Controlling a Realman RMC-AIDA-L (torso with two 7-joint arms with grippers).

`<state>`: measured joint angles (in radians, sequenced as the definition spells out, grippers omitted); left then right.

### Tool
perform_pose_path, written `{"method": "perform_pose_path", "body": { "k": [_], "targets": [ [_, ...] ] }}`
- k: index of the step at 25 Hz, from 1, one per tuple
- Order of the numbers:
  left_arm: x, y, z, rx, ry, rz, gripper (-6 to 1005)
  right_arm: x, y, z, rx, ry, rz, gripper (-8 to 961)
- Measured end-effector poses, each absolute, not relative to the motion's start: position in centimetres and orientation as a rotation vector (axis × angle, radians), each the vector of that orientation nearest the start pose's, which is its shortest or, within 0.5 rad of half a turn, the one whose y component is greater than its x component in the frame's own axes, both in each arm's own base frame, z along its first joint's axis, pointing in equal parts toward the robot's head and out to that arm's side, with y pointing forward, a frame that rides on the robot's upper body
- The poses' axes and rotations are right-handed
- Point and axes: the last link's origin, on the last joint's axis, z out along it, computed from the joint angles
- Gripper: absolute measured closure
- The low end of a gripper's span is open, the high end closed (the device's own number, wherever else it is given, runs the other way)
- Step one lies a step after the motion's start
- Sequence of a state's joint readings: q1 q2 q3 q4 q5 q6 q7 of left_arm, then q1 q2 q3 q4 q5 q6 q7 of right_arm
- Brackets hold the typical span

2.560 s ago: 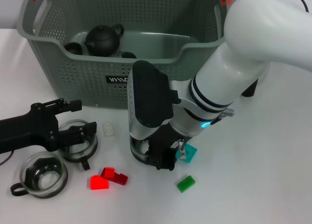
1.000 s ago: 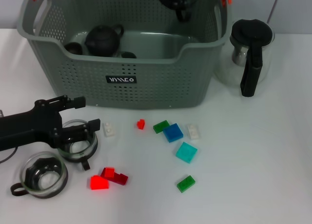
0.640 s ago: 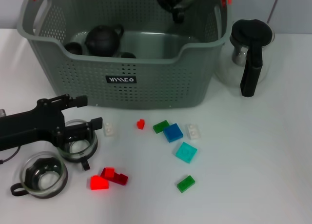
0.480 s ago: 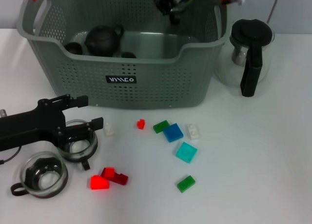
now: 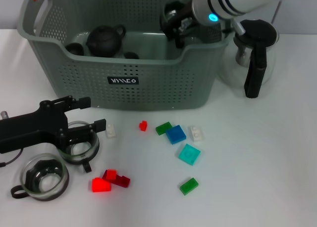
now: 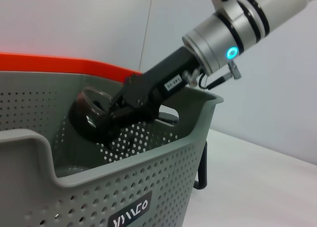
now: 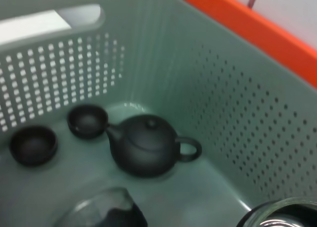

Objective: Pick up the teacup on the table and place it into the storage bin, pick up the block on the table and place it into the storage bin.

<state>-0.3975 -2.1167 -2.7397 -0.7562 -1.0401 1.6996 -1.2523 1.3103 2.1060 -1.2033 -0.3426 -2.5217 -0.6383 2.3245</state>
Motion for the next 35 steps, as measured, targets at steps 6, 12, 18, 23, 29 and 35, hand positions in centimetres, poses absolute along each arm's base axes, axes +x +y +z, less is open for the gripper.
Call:
{"method": "perform_pose_path", "body": {
  "k": [6,12,18,23,29,35],
  "targets": [
    [-30.5,28.6,2.9,-2.557,-0.610,-0.745,222,7.2,48.5,-8.7,-2.472,0.506,-0.128,879],
    [-30.5,28.7,2.9,-2.554,-0.610,-0.746,222,7.1,48.4,-8.7,-2.482,0.509,-0.134,846],
    [-30.5,28.7,2.9,-2.554,-0.607,-0.746,222,6.6,48.3,-8.5,-2.504,0.504,-0.141,814],
    [-30.5,28.7,3.0,-2.553,-0.604,-0.746,222,6.2,48.2,-8.5,-2.514,0.498,-0.150,787],
    [-30.5,28.7,3.0,-2.553,-0.603,-0.746,222,5.6,48.1,-8.6,-2.527,0.468,-0.172,712],
    [-30.5,28.7,2.9,-2.551,-0.606,-0.744,222,4.0,47.9,-7.2,-2.564,0.446,-0.144,485]
  ]
}}
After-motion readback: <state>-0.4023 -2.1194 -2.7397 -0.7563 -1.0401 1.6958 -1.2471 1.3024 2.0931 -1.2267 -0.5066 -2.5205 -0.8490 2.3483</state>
